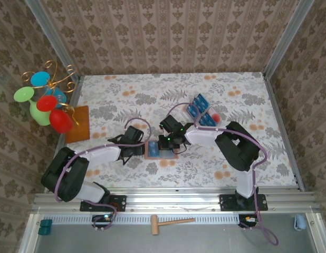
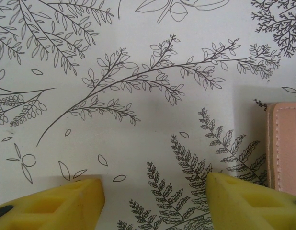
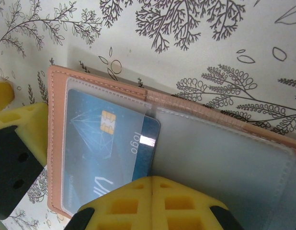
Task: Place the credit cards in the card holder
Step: Insert the credit card into the card slot.
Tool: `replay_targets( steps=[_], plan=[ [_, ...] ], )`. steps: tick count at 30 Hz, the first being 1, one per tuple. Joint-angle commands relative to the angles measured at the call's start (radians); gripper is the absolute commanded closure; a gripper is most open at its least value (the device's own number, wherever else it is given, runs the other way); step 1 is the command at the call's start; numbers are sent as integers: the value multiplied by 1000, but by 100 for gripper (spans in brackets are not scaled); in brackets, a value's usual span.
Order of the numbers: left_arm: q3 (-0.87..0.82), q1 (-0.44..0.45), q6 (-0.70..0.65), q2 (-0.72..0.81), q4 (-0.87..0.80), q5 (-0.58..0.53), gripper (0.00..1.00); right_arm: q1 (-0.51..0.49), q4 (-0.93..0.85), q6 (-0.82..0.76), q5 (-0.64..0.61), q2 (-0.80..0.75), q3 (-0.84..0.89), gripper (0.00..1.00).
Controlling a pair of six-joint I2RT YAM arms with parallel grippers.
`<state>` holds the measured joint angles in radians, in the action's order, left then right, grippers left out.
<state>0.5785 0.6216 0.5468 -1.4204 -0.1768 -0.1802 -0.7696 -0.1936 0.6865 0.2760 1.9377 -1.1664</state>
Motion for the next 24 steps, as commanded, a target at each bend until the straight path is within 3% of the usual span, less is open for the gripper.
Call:
replay_targets(
  steps=[1, 12, 24],
  plan=[
    [-14, 13, 5, -64, 48, 96, 38, -15, -33, -3, 20, 20, -32, 100],
    [6, 28, 3, -63, 39, 99, 38, 12, -78, -24, -23, -74, -10, 100],
    [6, 38, 33, -31, 15, 69, 37, 95, -153, -83, -59, -181, 51, 70]
  ],
)
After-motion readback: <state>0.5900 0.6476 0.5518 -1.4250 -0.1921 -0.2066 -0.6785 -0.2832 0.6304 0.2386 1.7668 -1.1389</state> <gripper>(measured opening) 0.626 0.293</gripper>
